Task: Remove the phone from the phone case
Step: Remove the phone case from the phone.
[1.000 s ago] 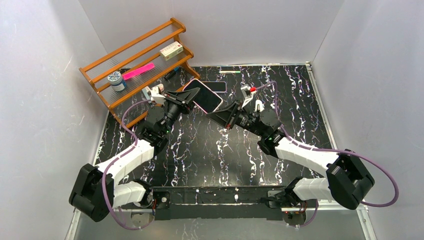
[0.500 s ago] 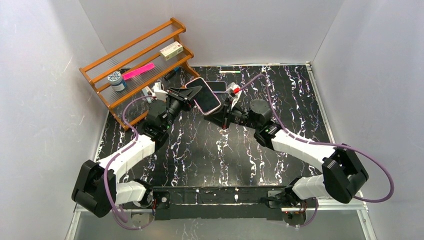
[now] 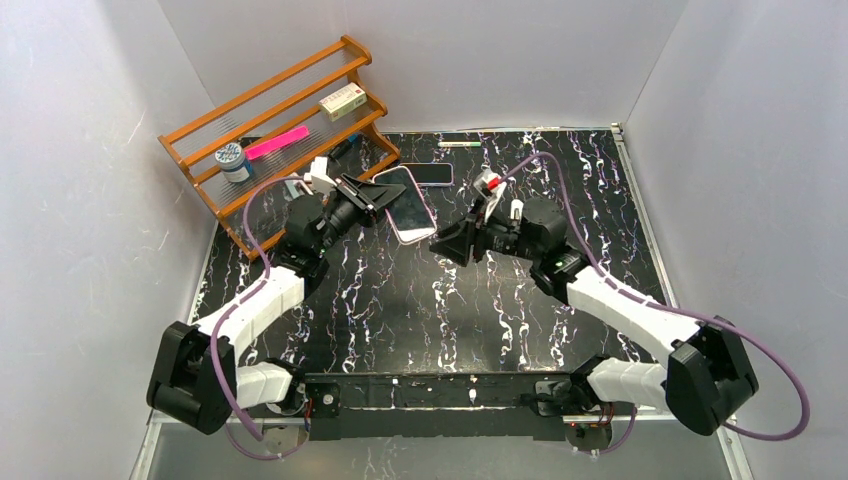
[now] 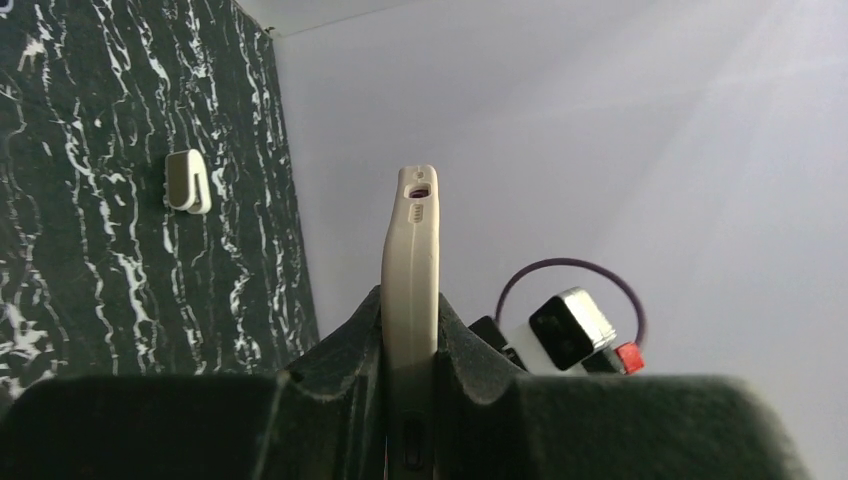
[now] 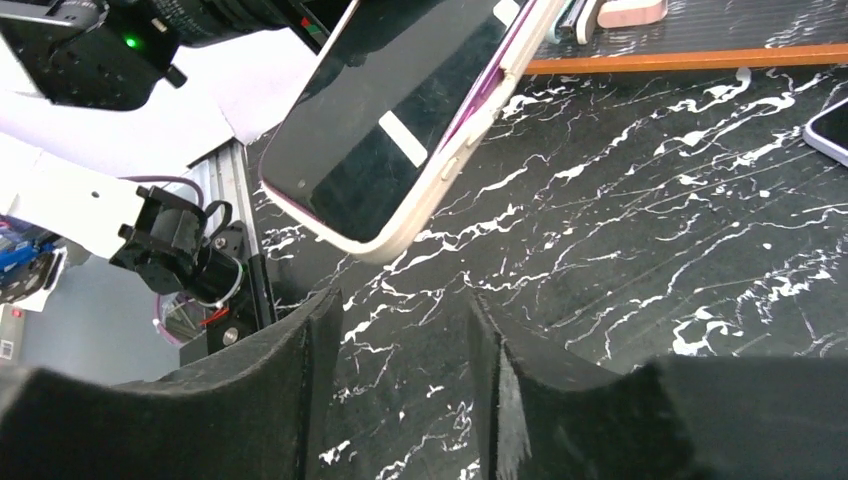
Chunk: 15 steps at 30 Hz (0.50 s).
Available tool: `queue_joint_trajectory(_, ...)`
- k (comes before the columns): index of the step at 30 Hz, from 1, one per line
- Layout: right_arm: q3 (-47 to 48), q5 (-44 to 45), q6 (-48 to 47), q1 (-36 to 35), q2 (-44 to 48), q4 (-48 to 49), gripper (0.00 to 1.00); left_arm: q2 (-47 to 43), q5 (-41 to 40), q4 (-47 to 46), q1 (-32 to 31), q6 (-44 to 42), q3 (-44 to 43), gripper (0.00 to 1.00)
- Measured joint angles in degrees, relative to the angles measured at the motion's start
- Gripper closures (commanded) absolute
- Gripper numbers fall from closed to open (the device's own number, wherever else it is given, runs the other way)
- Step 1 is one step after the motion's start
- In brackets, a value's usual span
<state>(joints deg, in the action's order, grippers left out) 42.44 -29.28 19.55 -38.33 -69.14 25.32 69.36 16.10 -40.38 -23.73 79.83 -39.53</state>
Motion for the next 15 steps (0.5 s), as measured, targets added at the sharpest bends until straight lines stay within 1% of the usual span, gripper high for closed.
queue_joint_trajectory(3, 0.3, -3.2, -0.3, 2.1, 2.1, -4.0, 0.29, 0.6, 4.5, 0.2, 2.2, -3.2, -0.2, 1.0)
queue_joint_trajectory(6, 0.7, -6.3, -0.7, 3.0, 2.7, -7.9, 0.24, 1.6, 9.3, 0.8, 3.9, -6.6, -1.4, 1.0)
queue_joint_trajectory(12, 4.6, -13.6, -1.2, 3.0, 0.2, -12.4, 0.22, 3.4, 18.4, 0.9, 4.6, -13.0, -5.6, 1.0)
queue_joint_trajectory(15, 7.8, -16.3, -1.4, 3.0, -2.2, -12.4, 0.23, 4.1, 22.7, 0.6, 4.6, -15.5, -7.5, 1.0)
